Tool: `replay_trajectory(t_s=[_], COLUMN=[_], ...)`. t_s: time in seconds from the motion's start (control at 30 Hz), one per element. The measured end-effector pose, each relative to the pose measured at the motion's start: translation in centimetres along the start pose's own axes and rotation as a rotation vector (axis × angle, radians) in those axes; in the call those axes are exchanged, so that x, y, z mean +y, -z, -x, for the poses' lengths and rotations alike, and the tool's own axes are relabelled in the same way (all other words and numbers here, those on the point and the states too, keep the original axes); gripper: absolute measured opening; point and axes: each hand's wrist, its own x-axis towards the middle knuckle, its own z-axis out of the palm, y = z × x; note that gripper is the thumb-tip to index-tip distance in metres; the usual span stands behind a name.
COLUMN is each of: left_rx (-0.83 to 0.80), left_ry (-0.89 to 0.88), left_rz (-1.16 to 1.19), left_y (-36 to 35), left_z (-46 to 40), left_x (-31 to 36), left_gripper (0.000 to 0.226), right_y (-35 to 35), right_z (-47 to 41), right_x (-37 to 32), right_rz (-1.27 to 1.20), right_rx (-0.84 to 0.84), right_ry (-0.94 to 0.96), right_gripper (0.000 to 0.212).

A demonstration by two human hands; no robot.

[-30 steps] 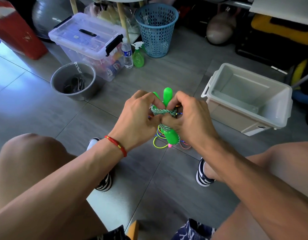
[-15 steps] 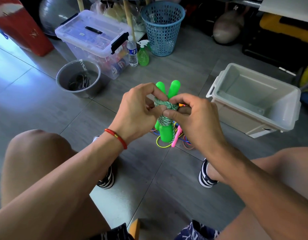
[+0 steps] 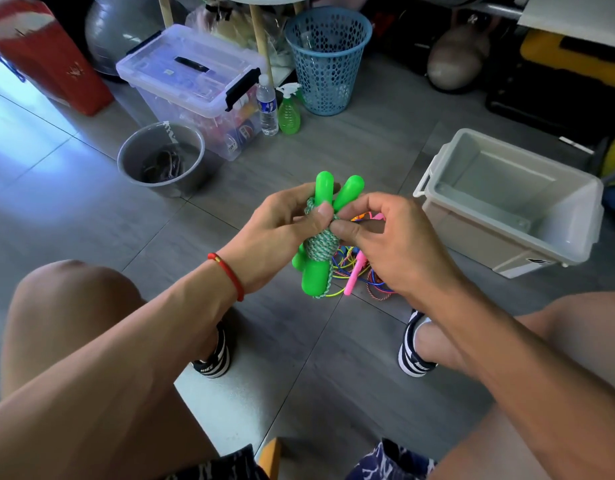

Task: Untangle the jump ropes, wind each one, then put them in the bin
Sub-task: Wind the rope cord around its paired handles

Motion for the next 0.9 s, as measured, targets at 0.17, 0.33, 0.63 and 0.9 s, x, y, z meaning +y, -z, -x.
replay_trajectory(t_s=[0.17,0.33,0.63,0.9], left_rx=[-0.027,0.027,0.145,0.317], left_ry=[-0.02,-0.054,-0.074,0.063], left_rz=[-0.126,-0.208,-0.128,0.078], left_y=[0.4,-0.2,-1.4,-1.5], left_z=[0.0,-0.1,0.0,-0.4], left_x=[-0.5,-0.7,-0.1,-0.3], left_gripper=[0.039,0.036,0.028,0.033], right_y=[-0.6,-1.2,-1.8,-1.5], right_z=[0.2,0.3,-0.1,-0.4], right_x=[0.7,1.2,0.4,0.9], right_rz=[-0.016,-0.032,0.226,0.187], right_rx=[0.016,0.094,0.205,0.035], right_ry=[0.015,-0.025,0.122,0.124], right_gripper=[0.016,0.008,0.018,0.015])
